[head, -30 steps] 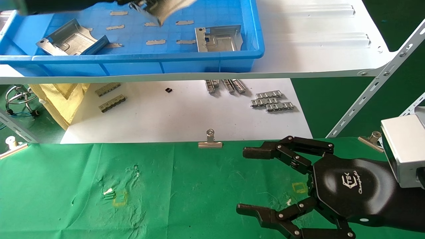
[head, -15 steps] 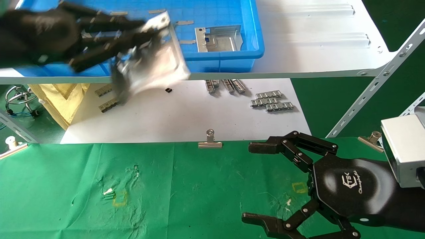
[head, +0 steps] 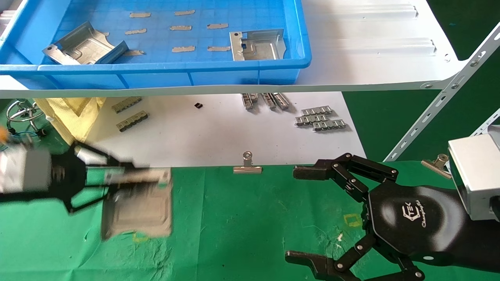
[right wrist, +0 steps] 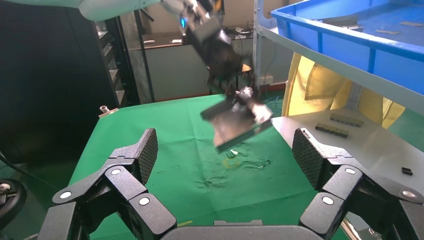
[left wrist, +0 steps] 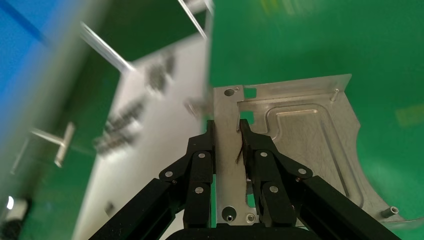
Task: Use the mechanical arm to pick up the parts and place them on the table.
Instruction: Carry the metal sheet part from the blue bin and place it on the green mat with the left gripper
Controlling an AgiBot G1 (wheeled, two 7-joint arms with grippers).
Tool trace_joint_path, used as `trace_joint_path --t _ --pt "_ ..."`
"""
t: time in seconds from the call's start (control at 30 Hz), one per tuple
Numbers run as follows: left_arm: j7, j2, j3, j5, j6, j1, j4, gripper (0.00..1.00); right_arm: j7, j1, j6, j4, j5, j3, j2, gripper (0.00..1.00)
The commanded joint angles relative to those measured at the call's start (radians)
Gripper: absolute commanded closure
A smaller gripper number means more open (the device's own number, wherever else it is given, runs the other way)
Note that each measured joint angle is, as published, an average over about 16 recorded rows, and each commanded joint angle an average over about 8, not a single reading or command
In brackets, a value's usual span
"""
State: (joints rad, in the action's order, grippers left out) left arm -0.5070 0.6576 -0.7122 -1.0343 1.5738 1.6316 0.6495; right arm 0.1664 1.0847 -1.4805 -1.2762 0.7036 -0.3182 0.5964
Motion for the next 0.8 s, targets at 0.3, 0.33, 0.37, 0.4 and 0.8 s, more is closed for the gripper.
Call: trace_joint_path --t 0.3,0.33,0.37,0.4,0.8 --pt "-0.221 0.070 -0.102 -0.152 -0.015 0.006 -0.205 0.94 0.000 0.000 0.000 0.000 0.000 0.000 0.000 0.00" --pt "-0.236 0.079 -0.109 -0.162 -0.017 0.009 -0.222 0.81 0.000 0.000 0.000 0.000 0.000 0.000 0.000 0.00" --pt "-0.250 0.087 -0.115 -0.170 -0.018 0.012 -0.239 0.69 0.000 0.000 0.000 0.000 0.000 0.000 0.000 0.00" --pt "-0.262 0.096 -0.119 -0.177 -0.020 0.015 -0.256 0.56 0.000 0.000 0.000 0.000 0.000 0.000 0.000 0.00" --pt "-0.368 0.171 -0.133 -0.187 -0.023 0.035 -0.425 0.00 0.000 0.000 0.000 0.000 -0.001 -0.001 0.000 0.00"
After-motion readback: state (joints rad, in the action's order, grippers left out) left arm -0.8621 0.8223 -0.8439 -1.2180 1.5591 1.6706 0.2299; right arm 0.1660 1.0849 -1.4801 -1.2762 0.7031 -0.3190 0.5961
